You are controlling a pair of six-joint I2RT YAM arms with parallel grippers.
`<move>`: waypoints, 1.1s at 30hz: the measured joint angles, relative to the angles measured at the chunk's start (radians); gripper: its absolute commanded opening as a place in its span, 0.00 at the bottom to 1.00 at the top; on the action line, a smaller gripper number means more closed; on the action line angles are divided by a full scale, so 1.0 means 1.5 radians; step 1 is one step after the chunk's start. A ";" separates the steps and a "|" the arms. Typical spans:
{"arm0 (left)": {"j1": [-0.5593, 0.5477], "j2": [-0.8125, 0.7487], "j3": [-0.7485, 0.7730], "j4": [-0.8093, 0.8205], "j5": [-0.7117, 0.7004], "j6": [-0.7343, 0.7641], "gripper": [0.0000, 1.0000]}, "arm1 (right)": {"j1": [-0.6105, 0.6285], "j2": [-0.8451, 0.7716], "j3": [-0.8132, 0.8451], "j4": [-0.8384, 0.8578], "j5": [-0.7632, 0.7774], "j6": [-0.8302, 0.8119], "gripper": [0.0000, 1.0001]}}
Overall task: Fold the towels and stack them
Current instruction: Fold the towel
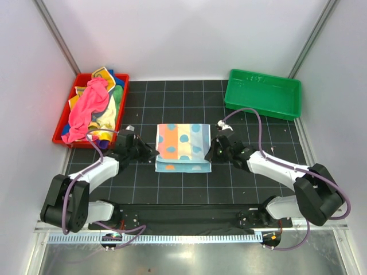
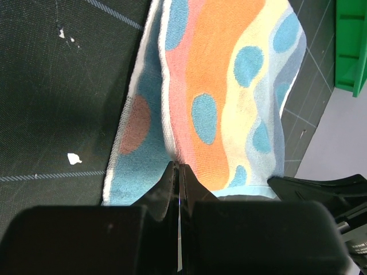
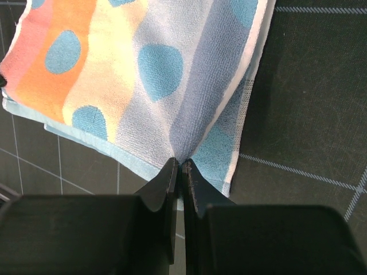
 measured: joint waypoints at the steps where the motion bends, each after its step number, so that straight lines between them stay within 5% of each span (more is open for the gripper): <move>1: 0.000 -0.003 0.000 -0.002 0.000 0.000 0.00 | 0.002 -0.002 0.000 -0.002 0.001 0.001 0.05; 33: -0.017 -0.007 -0.038 -0.026 -0.004 -0.003 0.00 | 0.037 0.006 -0.036 0.001 0.039 0.010 0.07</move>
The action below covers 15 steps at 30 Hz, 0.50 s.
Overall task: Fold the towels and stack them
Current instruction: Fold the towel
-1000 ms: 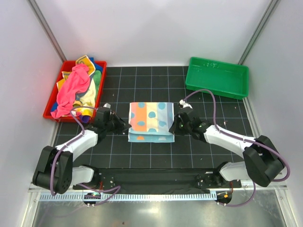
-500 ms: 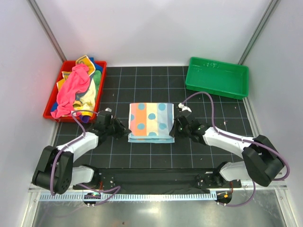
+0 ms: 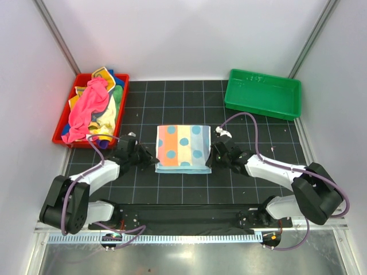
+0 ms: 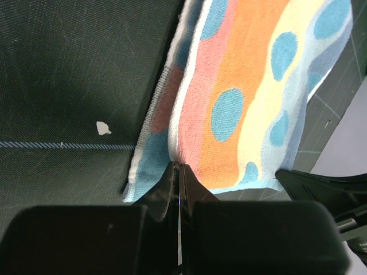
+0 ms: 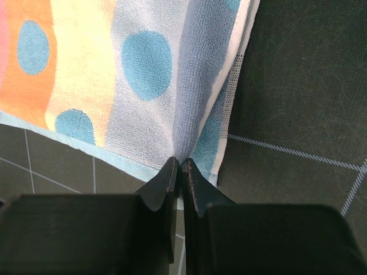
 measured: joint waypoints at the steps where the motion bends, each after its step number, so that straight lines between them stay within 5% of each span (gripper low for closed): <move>1: 0.000 -0.005 0.000 -0.003 0.000 0.000 0.00 | 0.000 -0.002 0.000 -0.002 0.001 0.000 0.07; 15: -0.002 -0.052 -0.003 -0.030 -0.002 0.001 0.01 | 0.020 -0.025 -0.011 -0.005 0.012 0.008 0.11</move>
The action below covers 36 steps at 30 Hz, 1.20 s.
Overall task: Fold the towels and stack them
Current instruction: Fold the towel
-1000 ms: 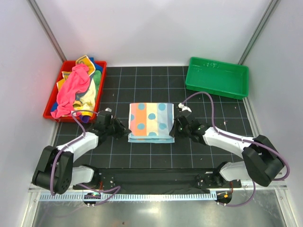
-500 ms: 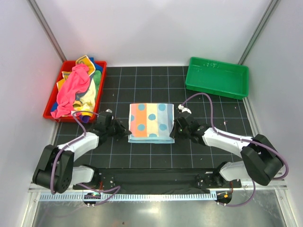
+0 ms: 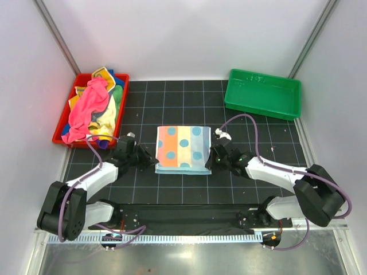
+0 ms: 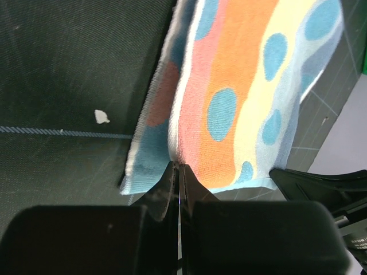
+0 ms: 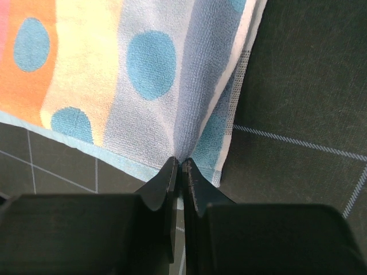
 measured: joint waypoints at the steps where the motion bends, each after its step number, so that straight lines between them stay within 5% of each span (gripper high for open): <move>1: 0.000 0.004 -0.003 0.002 0.000 0.000 0.02 | 0.001 0.005 -0.003 0.003 0.000 0.002 0.13; 6: -0.001 0.046 -0.021 0.010 0.001 0.001 0.14 | 0.008 0.025 -0.014 0.011 0.001 0.010 0.26; 9: -0.001 0.061 -0.027 0.017 0.004 0.002 0.34 | 0.009 0.025 -0.018 0.010 0.002 0.011 0.39; 15: -0.003 0.028 -0.021 0.009 0.003 0.013 0.54 | 0.009 -0.009 -0.018 -0.021 0.021 0.007 0.47; 26: -0.004 -0.044 0.105 -0.130 -0.065 0.084 0.50 | 0.010 -0.029 0.054 -0.075 0.081 -0.015 0.46; 30: -0.004 0.006 0.185 -0.133 -0.066 0.110 0.45 | 0.000 0.068 0.127 -0.051 0.068 -0.026 0.36; 36: -0.004 0.109 0.239 -0.091 -0.036 0.124 0.43 | -0.015 0.129 0.132 -0.005 0.022 -0.020 0.36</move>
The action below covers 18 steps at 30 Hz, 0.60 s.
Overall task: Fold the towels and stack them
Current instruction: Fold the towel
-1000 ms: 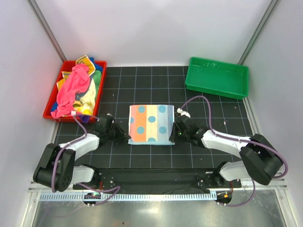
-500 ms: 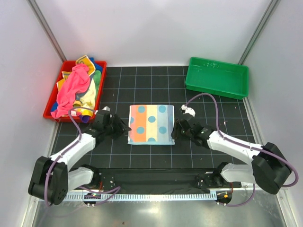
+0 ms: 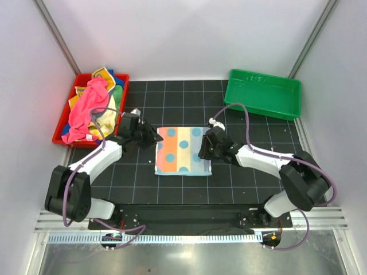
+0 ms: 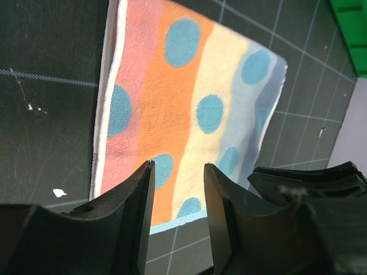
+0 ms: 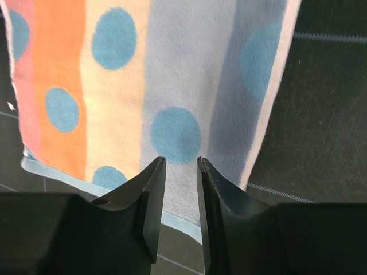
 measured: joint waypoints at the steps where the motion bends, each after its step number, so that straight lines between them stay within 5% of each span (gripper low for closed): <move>1: 0.000 0.011 -0.006 0.007 0.004 0.001 0.43 | -0.001 -0.004 -0.015 0.014 -0.005 0.004 0.36; 18: 0.001 0.118 -0.097 0.111 0.024 -0.025 0.38 | -0.002 -0.087 -0.159 0.076 -0.045 0.039 0.45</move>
